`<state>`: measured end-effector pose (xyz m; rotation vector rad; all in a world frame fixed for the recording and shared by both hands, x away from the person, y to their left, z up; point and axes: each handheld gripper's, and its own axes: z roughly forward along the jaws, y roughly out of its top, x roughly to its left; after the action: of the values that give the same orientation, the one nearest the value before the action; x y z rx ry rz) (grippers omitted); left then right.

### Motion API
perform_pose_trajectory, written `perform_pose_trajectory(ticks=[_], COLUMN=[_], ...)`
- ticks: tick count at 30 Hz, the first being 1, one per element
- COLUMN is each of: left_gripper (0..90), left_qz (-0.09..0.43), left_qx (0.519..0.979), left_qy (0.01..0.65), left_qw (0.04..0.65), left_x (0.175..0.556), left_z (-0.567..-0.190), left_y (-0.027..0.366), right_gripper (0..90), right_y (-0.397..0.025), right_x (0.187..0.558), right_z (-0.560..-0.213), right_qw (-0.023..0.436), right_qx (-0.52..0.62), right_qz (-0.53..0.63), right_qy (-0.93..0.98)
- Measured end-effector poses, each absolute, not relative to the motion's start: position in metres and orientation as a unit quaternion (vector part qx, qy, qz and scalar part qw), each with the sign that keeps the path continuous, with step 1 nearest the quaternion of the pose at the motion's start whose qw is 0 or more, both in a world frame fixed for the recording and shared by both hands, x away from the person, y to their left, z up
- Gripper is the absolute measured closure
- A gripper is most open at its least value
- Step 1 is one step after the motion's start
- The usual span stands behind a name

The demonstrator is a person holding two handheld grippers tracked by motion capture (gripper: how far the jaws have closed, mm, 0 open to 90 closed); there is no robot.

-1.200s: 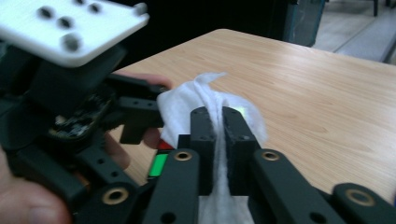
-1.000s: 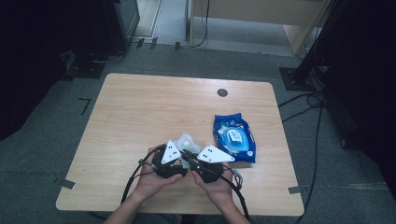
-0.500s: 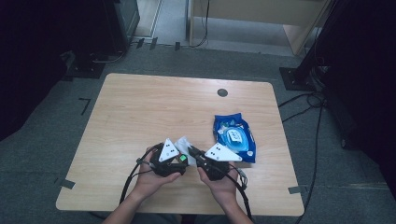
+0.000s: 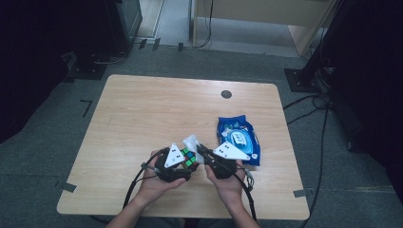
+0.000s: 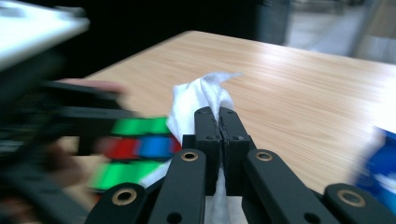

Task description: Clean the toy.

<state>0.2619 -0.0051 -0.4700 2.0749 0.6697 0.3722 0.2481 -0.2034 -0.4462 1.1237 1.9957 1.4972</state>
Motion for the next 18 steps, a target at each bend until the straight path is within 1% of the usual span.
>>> perform_pose_trajectory(ticks=[1, 2, 4, 5, 10, 11, 12, 14, 15, 16, 18], left_gripper=[34.0, 34.0, 34.0, 34.0, 33.9, 33.9, 33.9, 34.0, 34.0, 33.9, 34.0], left_qz=[0.147, 0.147, 0.155, 0.158, 0.168, 0.171, 0.174, 0.179, 0.179, 0.179, 0.179], left_qx=[0.831, 0.831, 0.824, 0.822, 0.810, 0.806, 0.804, 0.800, 0.797, 0.797, 0.797], left_qy=[0.277, 0.277, 0.289, 0.295, 0.318, 0.323, 0.326, 0.330, 0.334, 0.334, 0.332], left_qw=[0.459, 0.459, 0.461, 0.461, 0.463, 0.465, 0.466, 0.469, 0.471, 0.471, 0.471], left_x=[0.264, 0.264, 0.270, 0.272, 0.281, 0.282, 0.283, 0.285, 0.285, 0.285, 0.285], left_z=[-0.468, -0.468, -0.465, -0.464, -0.461, -0.459, -0.458, -0.455, -0.454, -0.454, -0.454], left_y=[-0.001, -0.001, 0.010, 0.014, 0.032, 0.035, 0.039, 0.045, 0.048, 0.048, 0.047], right_gripper=[89.4, 89.4, 89.5, 89.4, 88.9, 87.2, 82.0, 68.4, 61.8, 61.8, 55.9], right_y=[-0.210, -0.210, -0.229, -0.232, -0.234, -0.233, -0.232, -0.229, -0.228, -0.228, -0.227], right_x=[0.251, 0.251, 0.257, 0.257, 0.259, 0.260, 0.261, 0.262, 0.262, 0.262, 0.261], right_z=[-0.447, -0.447, -0.450, -0.451, -0.460, -0.464, -0.466, -0.468, -0.467, -0.467, -0.463], right_qw=[0.206, 0.206, 0.205, 0.207, 0.202, 0.197, 0.190, 0.168, 0.165, 0.165, 0.157], right_qx=[0.416, 0.416, 0.450, 0.452, 0.457, 0.457, 0.455, 0.446, 0.443, 0.443, 0.447], right_qz=[0.530, 0.530, 0.527, 0.526, 0.515, 0.513, 0.513, 0.526, 0.535, 0.535, 0.546], right_qy=[0.710, 0.710, 0.691, 0.690, 0.697, 0.700, 0.703, 0.704, 0.700, 0.700, 0.691])
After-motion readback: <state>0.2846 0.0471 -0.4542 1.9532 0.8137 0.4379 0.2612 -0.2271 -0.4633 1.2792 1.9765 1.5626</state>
